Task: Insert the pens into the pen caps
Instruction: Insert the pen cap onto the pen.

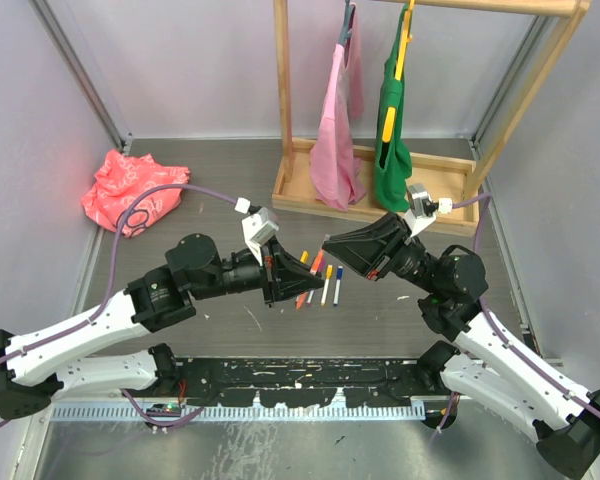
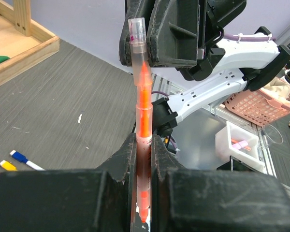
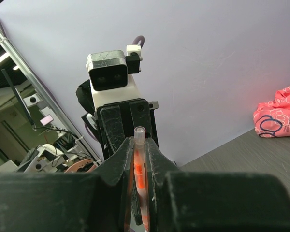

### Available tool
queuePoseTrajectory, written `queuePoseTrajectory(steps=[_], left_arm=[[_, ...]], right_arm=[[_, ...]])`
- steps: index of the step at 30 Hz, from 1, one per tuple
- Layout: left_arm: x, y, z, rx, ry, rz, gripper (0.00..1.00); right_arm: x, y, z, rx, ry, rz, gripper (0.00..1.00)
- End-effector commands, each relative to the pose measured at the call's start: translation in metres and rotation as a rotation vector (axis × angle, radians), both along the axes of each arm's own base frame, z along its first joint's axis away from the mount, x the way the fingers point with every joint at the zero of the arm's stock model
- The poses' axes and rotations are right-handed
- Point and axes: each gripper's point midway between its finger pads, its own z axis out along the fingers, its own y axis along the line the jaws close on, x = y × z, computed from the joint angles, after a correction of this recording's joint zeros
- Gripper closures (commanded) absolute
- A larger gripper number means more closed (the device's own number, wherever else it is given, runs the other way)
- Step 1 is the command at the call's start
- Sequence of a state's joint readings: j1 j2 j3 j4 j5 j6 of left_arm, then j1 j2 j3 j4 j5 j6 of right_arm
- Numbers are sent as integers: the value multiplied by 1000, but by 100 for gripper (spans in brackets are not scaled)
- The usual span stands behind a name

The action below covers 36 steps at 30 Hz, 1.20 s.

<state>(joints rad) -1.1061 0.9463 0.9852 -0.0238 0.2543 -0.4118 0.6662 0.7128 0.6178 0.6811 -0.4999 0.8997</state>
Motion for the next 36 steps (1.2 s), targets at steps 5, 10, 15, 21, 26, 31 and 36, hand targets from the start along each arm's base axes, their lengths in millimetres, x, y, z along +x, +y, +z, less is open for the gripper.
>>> queuePoseTrajectory(steps=[5, 10, 15, 21, 26, 31, 36], left_arm=[[10, 2, 49, -146, -65, 59, 100], [10, -2, 53, -154, -70, 49, 100], [10, 1, 59, -171, -80, 58, 100], [9, 5, 62, -180, -93, 62, 100], [8, 8, 58, -170, -84, 66, 100], [6, 10, 52, -150, -75, 62, 100], [1, 5, 40, -106, -54, 22, 100]], right_arm=[[-10, 0, -3, -6, -17, 34, 94], [-13, 1, 1, -25, -40, 42, 87], [-15, 0, 6, -32, -57, 40, 80], [-13, -4, 13, -49, -73, -2, 66], [-12, -12, 19, -86, -94, -69, 57], [-6, -22, 29, -126, -114, -164, 53], [6, -32, 47, -135, -115, -264, 51]])
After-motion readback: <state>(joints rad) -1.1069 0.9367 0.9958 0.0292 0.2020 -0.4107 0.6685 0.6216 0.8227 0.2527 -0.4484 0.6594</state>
